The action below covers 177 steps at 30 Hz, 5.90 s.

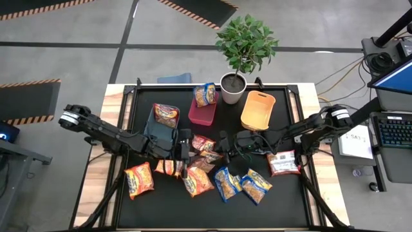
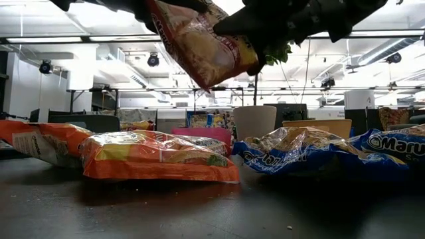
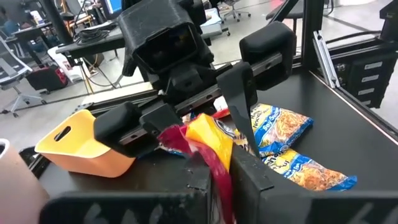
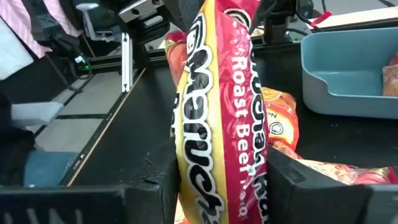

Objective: Sort Maruchan noodles
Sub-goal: Put top red noodle pack into the blue bin, then put the left blue noodle pack into the red bin

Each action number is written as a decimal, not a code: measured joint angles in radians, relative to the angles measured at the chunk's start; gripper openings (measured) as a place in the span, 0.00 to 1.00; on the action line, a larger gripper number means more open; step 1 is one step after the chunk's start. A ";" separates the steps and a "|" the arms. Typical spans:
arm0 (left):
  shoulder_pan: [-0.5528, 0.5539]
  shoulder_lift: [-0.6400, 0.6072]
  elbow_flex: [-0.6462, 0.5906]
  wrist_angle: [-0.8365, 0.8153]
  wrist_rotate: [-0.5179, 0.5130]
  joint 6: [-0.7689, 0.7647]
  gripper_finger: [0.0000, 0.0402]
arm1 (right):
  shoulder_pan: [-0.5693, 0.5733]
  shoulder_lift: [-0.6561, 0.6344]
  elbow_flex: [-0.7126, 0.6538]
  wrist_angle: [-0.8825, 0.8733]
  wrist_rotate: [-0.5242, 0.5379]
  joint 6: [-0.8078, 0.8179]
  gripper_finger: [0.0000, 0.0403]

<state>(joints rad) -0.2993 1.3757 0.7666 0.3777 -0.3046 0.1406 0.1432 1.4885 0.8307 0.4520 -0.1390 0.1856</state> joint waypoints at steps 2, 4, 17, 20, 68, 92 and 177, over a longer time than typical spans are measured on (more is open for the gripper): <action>0.000 -0.031 0.000 -0.045 0.000 0.000 0.11 | -0.002 -0.002 0.000 0.000 0.001 0.006 0.34; 0.000 -0.076 0.000 -0.117 0.000 0.002 0.16 | -0.005 -0.005 0.000 -0.003 0.006 0.021 0.35; -0.001 -0.482 -0.030 -0.476 -0.122 -0.029 0.36 | -0.071 0.001 0.089 -0.112 0.145 0.057 0.34; -0.001 -0.567 -0.075 -0.475 -0.177 -0.030 0.35 | -0.086 0.018 0.181 -0.237 0.202 0.013 0.34; 0.000 -1.057 -0.359 -0.245 -0.418 0.034 0.34 | -0.264 0.812 1.171 -0.630 0.331 -0.370 0.39; 0.000 -1.057 -0.358 -0.244 -0.418 0.034 0.34 | -0.263 0.803 1.194 -0.666 0.333 -0.369 0.54; -0.001 -0.376 -0.191 -0.168 -0.385 -0.235 0.34 | 0.109 0.186 -0.053 -0.231 0.258 0.154 0.02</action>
<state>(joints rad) -0.3004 1.0002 0.5758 0.2096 -0.6891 -0.0947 0.2526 1.6742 0.7776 0.2206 0.1194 0.3398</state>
